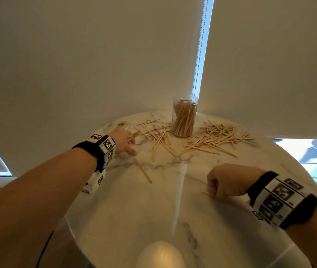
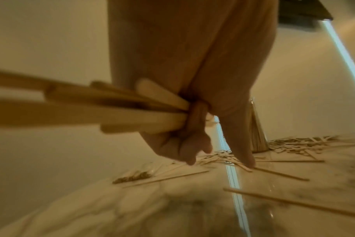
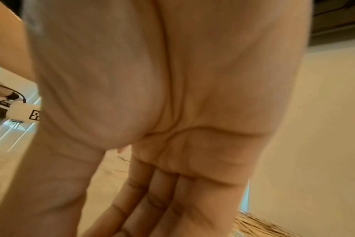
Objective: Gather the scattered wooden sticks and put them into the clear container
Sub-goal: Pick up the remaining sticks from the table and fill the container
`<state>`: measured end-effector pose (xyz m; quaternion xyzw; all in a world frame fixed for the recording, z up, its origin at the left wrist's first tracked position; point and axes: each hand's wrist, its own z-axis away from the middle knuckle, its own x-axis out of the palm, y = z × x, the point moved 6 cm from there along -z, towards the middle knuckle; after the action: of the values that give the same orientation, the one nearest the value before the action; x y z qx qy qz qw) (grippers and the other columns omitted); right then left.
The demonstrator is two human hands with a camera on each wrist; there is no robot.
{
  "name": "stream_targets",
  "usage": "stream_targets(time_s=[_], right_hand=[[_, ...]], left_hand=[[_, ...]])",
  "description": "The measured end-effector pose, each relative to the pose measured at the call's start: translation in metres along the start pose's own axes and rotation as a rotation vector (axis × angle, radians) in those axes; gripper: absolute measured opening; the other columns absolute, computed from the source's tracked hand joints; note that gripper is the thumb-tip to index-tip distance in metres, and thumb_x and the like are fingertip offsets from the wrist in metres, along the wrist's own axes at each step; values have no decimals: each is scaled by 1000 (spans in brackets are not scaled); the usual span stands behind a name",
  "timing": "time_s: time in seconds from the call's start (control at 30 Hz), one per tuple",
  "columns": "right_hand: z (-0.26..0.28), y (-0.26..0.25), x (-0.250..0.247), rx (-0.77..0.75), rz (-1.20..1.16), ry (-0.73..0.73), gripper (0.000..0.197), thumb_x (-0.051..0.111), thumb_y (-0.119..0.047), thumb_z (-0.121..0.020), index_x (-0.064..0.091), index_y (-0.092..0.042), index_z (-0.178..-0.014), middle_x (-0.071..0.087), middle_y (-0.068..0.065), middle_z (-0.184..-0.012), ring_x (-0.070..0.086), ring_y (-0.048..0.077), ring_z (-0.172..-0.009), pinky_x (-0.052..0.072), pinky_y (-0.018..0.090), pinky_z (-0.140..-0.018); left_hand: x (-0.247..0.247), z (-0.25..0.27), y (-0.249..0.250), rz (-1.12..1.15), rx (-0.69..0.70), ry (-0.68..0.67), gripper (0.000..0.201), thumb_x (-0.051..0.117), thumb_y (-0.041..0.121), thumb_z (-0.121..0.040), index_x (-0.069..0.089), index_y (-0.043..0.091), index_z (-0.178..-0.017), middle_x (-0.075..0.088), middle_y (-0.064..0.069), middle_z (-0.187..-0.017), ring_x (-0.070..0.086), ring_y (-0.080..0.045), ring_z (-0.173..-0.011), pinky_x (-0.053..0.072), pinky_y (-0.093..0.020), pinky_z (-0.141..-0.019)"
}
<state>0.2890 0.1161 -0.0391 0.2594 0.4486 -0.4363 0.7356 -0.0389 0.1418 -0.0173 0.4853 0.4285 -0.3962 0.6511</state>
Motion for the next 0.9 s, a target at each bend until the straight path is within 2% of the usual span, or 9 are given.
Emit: stream_targets(time_s=[0.1,0.2,0.3,0.43,0.5,0.6,0.7,0.8,0.9], right_hand=[[-12,-7,-4,-26,-7,60,14,66,-20,-83,69,-23,-96,69,-4,-96,58,15,-82,46,25,-68],[-24,-17,-13,-43,-75,115,11,64,-21,-87,66,-23,-98,66,-5,-95,58,14,-85,46,23,-72],[-36,-26,-30,-64,-274,207,13,64,-20,-89,65,-21,-103,69,-4,-89,62,9,-74,49,21,-67],[-57,-23,-58,-101,-614,342,15,63,-13,-92,66,-14,-106,72,2,-88,70,13,-74,60,28,-74],[-64,-19,-74,-134,-848,410,10,64,-8,-92,68,-11,-101,71,6,-91,71,17,-77,62,31,-76],[-73,-14,-101,-221,-1168,516,9,66,-5,-91,68,-4,-100,72,18,-101,74,27,-86,62,39,-80],[-78,-16,-128,-337,-1376,625,14,67,0,-90,65,4,-103,71,23,-104,74,35,-90,62,40,-78],[-82,-20,-148,-366,-1357,716,17,67,1,-88,66,4,-105,73,21,-95,75,28,-81,63,36,-72],[-88,-10,-158,-318,-1191,853,11,72,-9,-84,71,-7,-95,74,14,-86,74,25,-77,63,43,-74]], left_hand=[[22,1,8,-115,107,-125,44,81,35,-79,64,28,-119,61,4,-110,58,-17,-97,47,-29,-84],[33,3,25,-82,219,-71,20,74,30,-84,70,26,-103,67,7,-90,61,-12,-81,47,-26,-74],[45,5,41,-159,285,-65,12,66,32,-88,67,22,-95,68,2,-88,63,-16,-79,46,-26,-65],[52,0,52,-289,291,-47,18,53,31,-99,51,15,-107,62,-2,-93,58,-19,-78,47,-29,-65],[37,-4,56,-66,267,26,10,48,23,-101,44,16,-107,60,-1,-90,57,-17,-74,45,-29,-63],[10,-16,64,451,277,150,19,46,26,-104,54,10,-110,62,-1,-91,56,-20,-78,48,-33,-69],[4,-20,94,1077,279,29,18,46,25,-107,57,11,-106,62,-3,-93,56,-20,-87,50,-36,-72],[7,-28,125,1268,346,-63,23,43,26,-108,60,13,-116,73,-3,-102,69,-22,-88,56,-43,-82],[8,-42,136,1347,402,4,20,43,24,-108,60,17,-116,65,-5,-79,54,-13,-52,50,-30,-53]])
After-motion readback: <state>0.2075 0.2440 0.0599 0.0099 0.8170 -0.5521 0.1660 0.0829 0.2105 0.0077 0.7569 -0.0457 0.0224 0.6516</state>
